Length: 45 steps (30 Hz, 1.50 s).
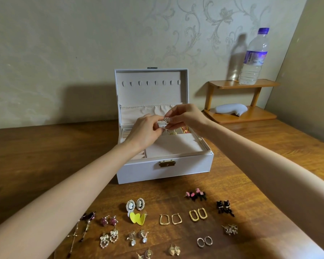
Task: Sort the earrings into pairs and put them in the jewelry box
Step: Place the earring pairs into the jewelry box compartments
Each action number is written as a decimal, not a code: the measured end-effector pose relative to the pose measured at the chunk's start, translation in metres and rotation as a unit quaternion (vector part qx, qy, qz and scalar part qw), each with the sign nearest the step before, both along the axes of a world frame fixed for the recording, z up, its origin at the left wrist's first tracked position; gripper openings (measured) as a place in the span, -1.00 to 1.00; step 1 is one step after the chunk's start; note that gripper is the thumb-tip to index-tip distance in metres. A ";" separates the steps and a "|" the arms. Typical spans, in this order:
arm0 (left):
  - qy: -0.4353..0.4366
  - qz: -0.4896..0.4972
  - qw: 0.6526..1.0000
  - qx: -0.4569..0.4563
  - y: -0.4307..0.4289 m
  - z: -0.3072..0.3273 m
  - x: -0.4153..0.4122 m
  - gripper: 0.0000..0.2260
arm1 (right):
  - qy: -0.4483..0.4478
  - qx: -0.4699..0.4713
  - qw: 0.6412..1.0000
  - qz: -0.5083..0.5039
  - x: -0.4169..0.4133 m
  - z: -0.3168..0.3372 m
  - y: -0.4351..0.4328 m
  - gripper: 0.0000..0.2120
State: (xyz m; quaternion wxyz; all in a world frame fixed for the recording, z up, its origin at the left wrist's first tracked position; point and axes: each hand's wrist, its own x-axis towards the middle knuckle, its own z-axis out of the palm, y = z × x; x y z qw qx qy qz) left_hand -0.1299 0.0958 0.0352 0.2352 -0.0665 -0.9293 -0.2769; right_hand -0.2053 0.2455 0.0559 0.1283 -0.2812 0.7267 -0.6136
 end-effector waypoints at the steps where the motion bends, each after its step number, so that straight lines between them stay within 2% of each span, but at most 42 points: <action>1: -0.004 -0.001 1.000 -0.001 0.000 0.000 0.000 -0.63 | 0.002 0.000 1.000 0.000 0.000 0.000 0.000 -0.85; 9: -0.051 -0.023 0.998 0.016 0.003 0.005 0.001 -0.67 | 0.036 0.019 0.999 -0.008 0.003 0.001 0.004 -0.83; 13: -0.056 -0.015 0.998 0.036 0.003 0.005 0.003 -0.61 | 0.090 0.056 0.993 -0.050 -0.003 0.000 0.004 -0.85; 19: -0.027 0.003 0.998 0.062 -0.007 0.001 0.005 -0.80 | 0.215 0.189 0.950 -0.125 -0.015 -0.012 -0.005 -0.81; 24: -0.016 0.014 0.996 0.081 -0.014 -0.004 0.004 -0.83 | 0.264 0.231 0.928 -0.127 -0.019 -0.023 -0.016 -0.77; 37: 0.015 0.016 0.996 0.084 -0.016 -0.012 0.000 -0.90 | 0.333 0.284 0.894 -0.100 -0.019 -0.027 -0.024 -0.65; 41: 0.002 0.012 0.992 0.128 -0.016 -0.009 0.000 -0.90 | 0.352 0.283 0.887 -0.095 -0.022 -0.026 -0.023 -0.70; 45: -0.031 0.000 0.981 0.193 -0.018 -0.005 -0.001 -0.88 | 0.345 0.239 0.900 -0.113 -0.023 -0.017 -0.016 -0.75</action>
